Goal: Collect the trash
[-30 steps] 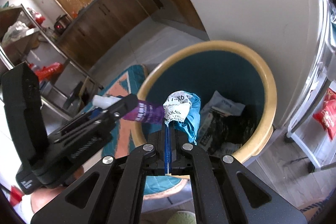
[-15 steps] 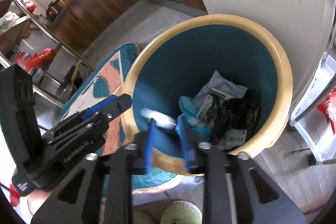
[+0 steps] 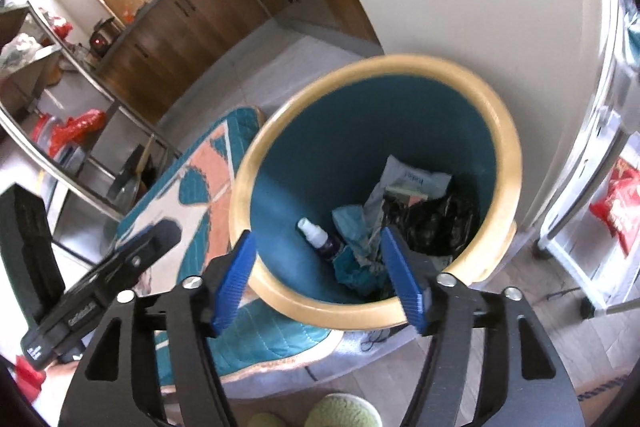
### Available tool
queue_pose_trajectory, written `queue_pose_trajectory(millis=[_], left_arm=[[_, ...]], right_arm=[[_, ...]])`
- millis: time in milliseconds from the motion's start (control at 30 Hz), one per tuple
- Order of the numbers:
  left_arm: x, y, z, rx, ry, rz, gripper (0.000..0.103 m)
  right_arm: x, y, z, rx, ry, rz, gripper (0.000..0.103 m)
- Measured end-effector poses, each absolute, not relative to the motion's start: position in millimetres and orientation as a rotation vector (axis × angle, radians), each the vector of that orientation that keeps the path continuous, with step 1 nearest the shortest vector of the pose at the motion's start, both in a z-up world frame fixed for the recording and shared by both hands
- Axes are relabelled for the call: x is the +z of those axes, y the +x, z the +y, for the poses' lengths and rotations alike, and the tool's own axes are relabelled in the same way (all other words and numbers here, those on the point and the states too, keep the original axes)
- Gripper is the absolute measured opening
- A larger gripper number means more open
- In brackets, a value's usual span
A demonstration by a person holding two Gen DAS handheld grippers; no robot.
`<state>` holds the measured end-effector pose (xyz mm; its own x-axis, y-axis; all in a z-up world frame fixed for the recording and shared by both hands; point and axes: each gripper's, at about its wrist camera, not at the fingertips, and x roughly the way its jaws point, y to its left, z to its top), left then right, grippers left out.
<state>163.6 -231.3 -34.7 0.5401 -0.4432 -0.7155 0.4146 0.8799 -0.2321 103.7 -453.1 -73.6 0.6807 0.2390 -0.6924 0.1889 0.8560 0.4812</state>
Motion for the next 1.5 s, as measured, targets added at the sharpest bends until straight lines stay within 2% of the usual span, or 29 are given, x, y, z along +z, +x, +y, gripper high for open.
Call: queue_pose_trajectory(millis=[167,533,800,1500], left_arm=[[-29,146,-216,-0.534,-0.045,0.822,0.097],[-13,116,-216,-0.588,-0.006,0.715,0.097],[4,96,-215,-0.548,0.049,0.618,0.098],[6,83,-213,-0.555,0.059,0.611,0.098]], right_arm=[[-55,85,-446,0.009,0.490,0.755,0.084],[-29,48,-418,-0.119,0.286,0.666,0.096],[-25,23,-423,-0.223,0.279,0.638,0.098],[-20,7,-421,-0.241,0.257,0.590,0.098]])
